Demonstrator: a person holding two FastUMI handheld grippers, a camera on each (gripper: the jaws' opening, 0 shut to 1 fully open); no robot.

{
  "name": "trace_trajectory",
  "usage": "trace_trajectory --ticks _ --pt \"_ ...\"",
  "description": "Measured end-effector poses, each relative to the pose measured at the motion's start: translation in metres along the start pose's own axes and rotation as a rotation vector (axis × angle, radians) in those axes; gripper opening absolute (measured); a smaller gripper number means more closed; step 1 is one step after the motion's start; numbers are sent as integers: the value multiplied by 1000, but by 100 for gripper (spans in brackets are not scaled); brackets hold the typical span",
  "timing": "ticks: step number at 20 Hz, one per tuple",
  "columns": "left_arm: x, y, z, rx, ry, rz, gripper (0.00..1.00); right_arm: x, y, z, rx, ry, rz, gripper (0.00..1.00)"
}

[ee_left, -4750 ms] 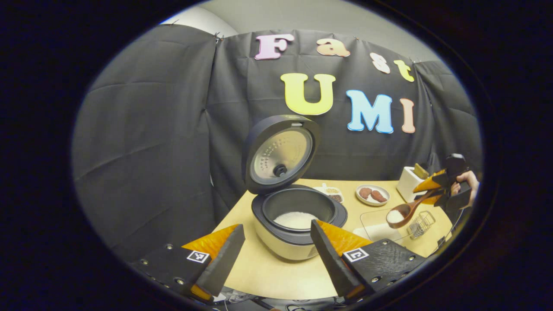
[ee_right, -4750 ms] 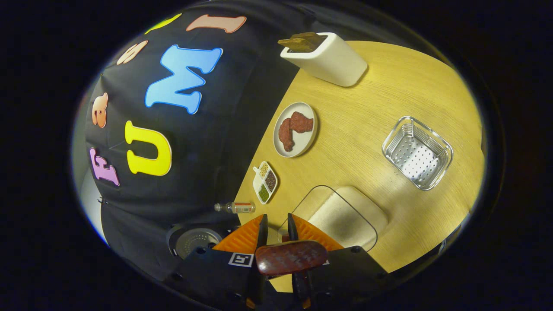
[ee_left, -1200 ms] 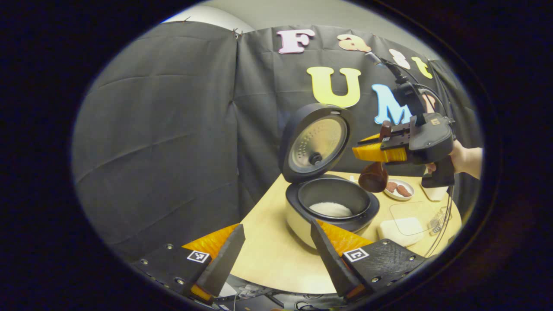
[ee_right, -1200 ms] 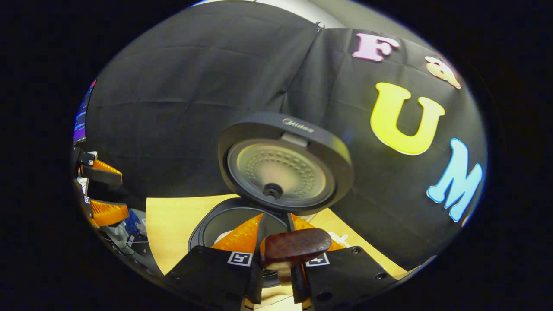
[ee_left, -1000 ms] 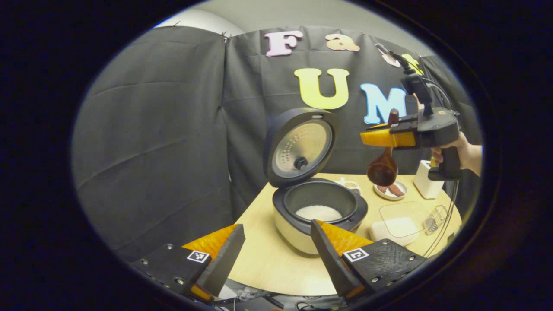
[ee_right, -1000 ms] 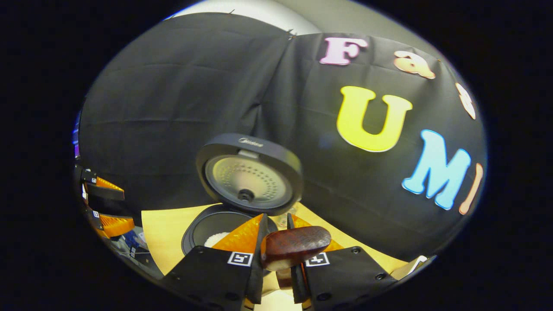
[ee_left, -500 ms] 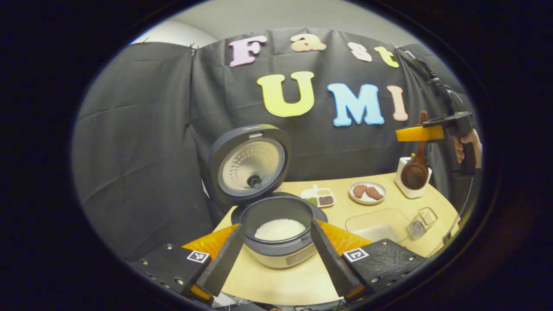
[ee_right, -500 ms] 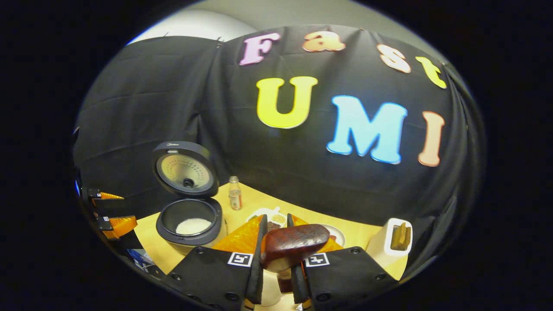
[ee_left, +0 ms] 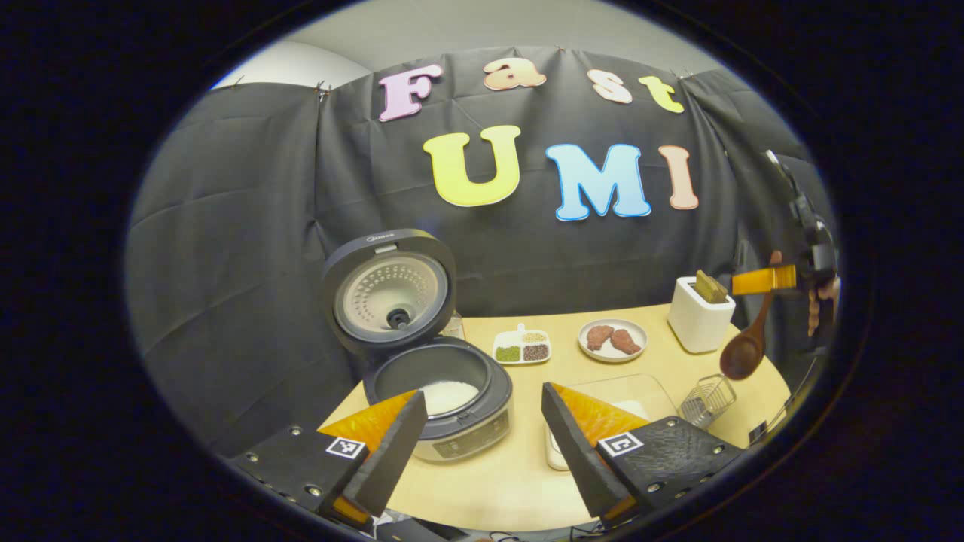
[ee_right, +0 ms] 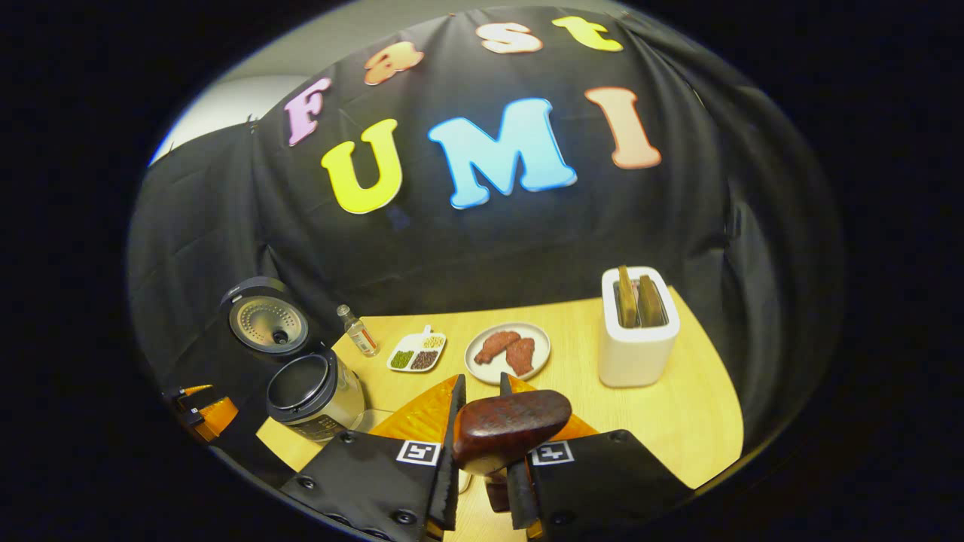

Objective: Close the left gripper, press the button to open the rice cooker; take a wooden spoon from the chopstick holder with the right hand, scoop a spoonful of rice and pour it into the rice cooker, then put the wooden spoon back into the chopstick holder.

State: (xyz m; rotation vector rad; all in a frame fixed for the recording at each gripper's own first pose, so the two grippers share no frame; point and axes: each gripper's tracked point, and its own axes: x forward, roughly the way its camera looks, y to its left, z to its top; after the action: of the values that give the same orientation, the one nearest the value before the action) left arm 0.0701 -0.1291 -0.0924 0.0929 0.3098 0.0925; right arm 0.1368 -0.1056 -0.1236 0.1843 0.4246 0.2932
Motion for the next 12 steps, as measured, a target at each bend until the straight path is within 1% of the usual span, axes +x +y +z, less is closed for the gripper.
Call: trace_trajectory --ticks 2,4,7,9,12 --pt "-10 -9 7 -32 -10 26 96 5 -19 -17 82 35 3 25" --pt "-22 -11 10 -52 -22 67 96 14 -35 -31 132 54 9 26" --pt "-42 -11 5 -59 -19 130 96 26 -47 -36 156 44 4 26" --pt "-54 -11 -4 -48 -2 146 96 31 -45 -37 179 36 13 26" --pt "-62 -4 -20 -12 42 176 96 45 -48 -52 191 84 4 25"
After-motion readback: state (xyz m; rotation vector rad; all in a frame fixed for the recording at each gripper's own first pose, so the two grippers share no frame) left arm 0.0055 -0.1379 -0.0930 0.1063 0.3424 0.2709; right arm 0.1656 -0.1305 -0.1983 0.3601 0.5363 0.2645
